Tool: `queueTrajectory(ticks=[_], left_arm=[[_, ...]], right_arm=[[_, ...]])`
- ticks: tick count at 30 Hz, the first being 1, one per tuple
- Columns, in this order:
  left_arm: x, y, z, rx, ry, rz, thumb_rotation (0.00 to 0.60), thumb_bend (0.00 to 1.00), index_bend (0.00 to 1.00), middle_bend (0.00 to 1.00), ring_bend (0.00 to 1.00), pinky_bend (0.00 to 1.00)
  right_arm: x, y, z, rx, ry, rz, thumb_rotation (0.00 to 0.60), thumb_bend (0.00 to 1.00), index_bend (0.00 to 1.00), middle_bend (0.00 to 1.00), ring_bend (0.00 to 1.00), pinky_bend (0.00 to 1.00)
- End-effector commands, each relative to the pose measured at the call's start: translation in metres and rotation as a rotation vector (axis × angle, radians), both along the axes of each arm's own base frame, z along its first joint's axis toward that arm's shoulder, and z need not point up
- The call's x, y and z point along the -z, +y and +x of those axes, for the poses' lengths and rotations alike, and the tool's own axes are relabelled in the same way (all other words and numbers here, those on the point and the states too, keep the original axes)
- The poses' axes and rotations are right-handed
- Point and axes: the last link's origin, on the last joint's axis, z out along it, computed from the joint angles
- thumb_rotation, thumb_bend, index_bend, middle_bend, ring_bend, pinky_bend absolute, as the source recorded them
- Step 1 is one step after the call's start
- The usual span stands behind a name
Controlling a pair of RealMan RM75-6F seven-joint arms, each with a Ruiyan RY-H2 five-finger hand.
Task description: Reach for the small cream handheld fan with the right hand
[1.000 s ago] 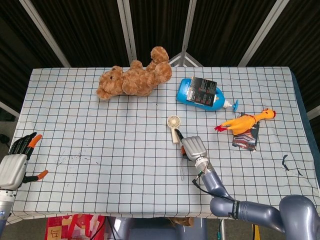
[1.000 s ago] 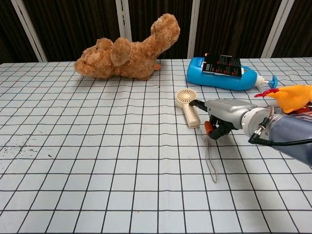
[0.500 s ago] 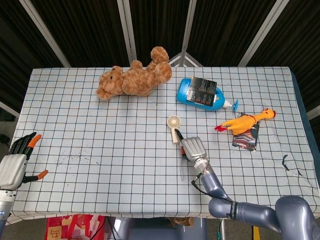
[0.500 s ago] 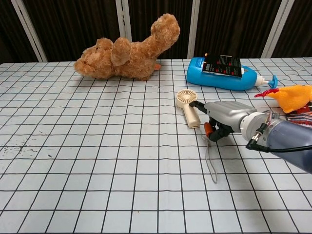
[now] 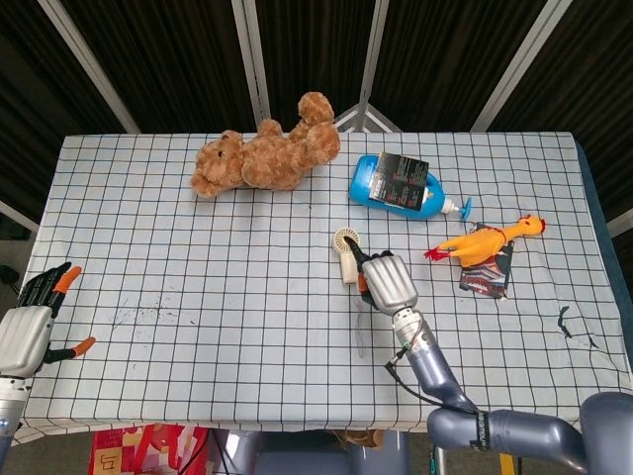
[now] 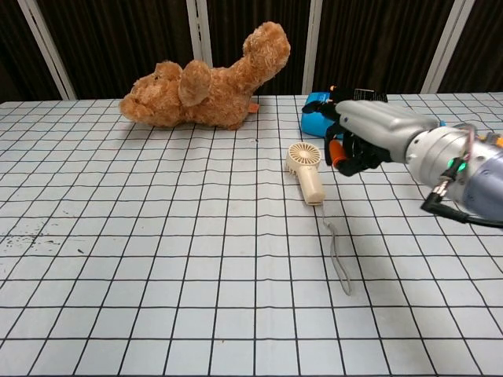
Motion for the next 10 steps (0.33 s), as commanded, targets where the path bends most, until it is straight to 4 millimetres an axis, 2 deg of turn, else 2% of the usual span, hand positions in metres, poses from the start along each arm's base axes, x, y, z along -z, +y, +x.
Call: queueTrajectory(ticks=[1,5,8,10], left_arm=[[-0.001,-0.002,0.0,0.005,0.004,0.001,0.6,0.11,0.0,0.0,0.0,0.0],[-0.001,-0.004,0.002,0.024,0.02,0.011,0.6,0.11,0.0,0.0,0.0,0.0],[0.001,-0.007,0.003,0.04,0.036,0.012,0.6,0.1,0.0,0.0,0.0,0.0],[0.002,-0.009,0.004,0.051,0.044,0.017,0.6,0.1,0.0,0.0,0.0,0.0]], right_arm=[[-0.039,0.032,-0.033,-0.007,0.058,-0.042,0.6,0.67,0.0,0.28,0.28,0.17],[-0.077,0.076,-0.078,0.017,0.16,-0.072,0.6,0.57,0.0,0.13,0.08,0.04],[-0.096,0.101,-0.106,0.048,0.219,-0.089,0.6,0.52,0.0,0.04,0.0,0.0],[-0.108,0.117,-0.124,0.075,0.251,-0.103,0.6,0.5,0.0,0.01,0.0,0.0]])
